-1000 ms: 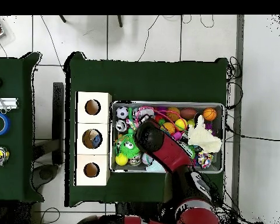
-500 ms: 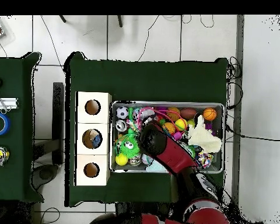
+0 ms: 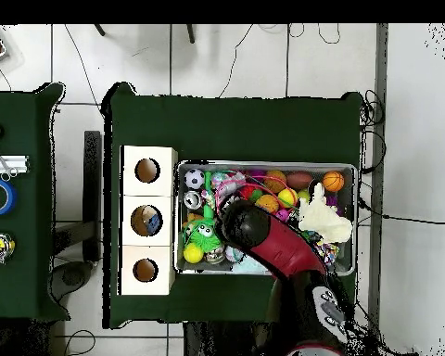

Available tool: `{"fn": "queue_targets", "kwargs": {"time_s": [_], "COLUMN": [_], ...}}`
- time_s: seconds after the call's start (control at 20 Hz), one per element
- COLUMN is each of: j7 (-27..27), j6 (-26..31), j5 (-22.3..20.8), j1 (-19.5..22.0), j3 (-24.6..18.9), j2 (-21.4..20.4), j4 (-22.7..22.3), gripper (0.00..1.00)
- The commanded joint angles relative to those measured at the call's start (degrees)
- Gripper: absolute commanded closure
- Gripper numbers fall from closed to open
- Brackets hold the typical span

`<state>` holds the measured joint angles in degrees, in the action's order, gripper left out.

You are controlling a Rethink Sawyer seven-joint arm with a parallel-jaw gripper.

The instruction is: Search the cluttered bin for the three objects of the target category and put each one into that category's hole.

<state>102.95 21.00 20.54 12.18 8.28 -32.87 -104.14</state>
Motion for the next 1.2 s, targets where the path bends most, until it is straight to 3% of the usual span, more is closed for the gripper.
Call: {"fn": "queue_targets", "kwargs": {"time_s": [0.05, 0.35, 0.9, 1.2], "j7": [4.36, 4.81, 4.67, -6.81], "j6": [22.23, 30.6, 22.88, 12.43], "j5": [-6.18, -9.37, -8.63, -10.92], "j1": [-0.8, -0.59, 1.15, 8.14], "j3": [5.02, 5.19, 1.5, -5.88], "j2": [-3.91, -3.67, 0.12, 3.44], "j4": [10.37, 15.79, 15.7, 15.03], "gripper": [1.0, 1.0, 1.0, 1.0]}}
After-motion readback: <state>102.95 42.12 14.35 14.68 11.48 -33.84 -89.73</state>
